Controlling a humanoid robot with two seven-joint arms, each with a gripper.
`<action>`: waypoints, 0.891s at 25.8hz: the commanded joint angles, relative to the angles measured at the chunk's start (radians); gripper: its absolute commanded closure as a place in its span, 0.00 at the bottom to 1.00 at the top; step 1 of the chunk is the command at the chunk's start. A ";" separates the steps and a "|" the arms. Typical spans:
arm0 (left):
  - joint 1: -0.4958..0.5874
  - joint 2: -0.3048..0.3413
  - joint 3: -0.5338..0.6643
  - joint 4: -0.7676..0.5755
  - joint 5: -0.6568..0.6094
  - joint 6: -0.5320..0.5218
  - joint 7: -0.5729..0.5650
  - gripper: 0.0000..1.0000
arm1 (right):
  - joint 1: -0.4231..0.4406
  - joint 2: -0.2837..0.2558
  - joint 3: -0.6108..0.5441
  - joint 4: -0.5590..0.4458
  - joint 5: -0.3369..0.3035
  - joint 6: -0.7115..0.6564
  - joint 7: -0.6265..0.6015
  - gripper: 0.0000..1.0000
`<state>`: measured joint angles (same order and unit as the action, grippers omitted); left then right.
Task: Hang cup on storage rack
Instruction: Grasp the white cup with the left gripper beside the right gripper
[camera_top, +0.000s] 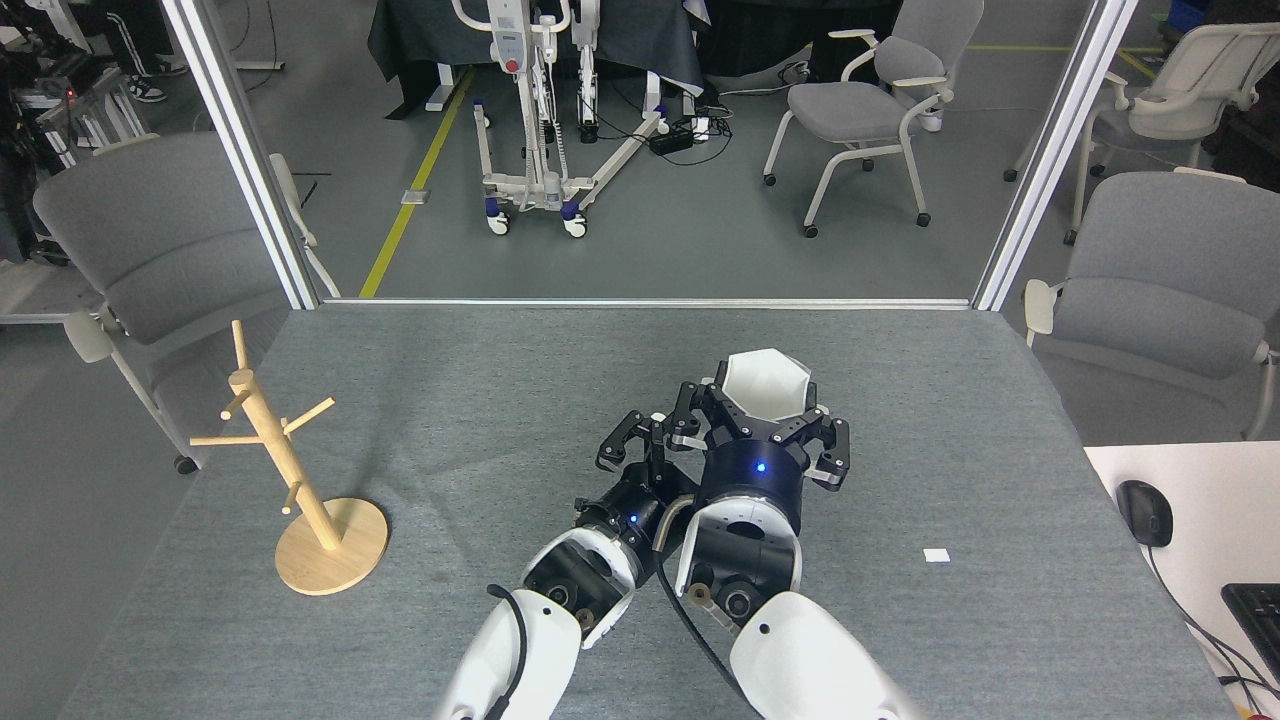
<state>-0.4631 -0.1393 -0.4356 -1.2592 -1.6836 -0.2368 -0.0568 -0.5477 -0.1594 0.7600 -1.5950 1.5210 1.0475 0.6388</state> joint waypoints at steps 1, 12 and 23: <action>-0.045 -0.002 0.000 0.049 0.058 0.001 0.000 0.01 | 0.000 0.001 0.041 0.009 -0.001 0.000 -0.002 0.42; -0.089 0.010 0.003 0.100 0.131 -0.073 0.008 0.01 | 0.012 0.014 0.051 0.020 -0.001 0.000 -0.004 0.42; -0.066 0.010 0.003 0.129 0.130 -0.114 0.028 0.01 | 0.008 0.008 0.041 0.038 -0.007 0.000 -0.004 0.41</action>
<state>-0.5307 -0.1231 -0.4322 -1.1486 -1.5517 -0.3575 -0.0253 -0.5367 -0.1482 0.8057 -1.5607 1.5162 1.0473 0.6517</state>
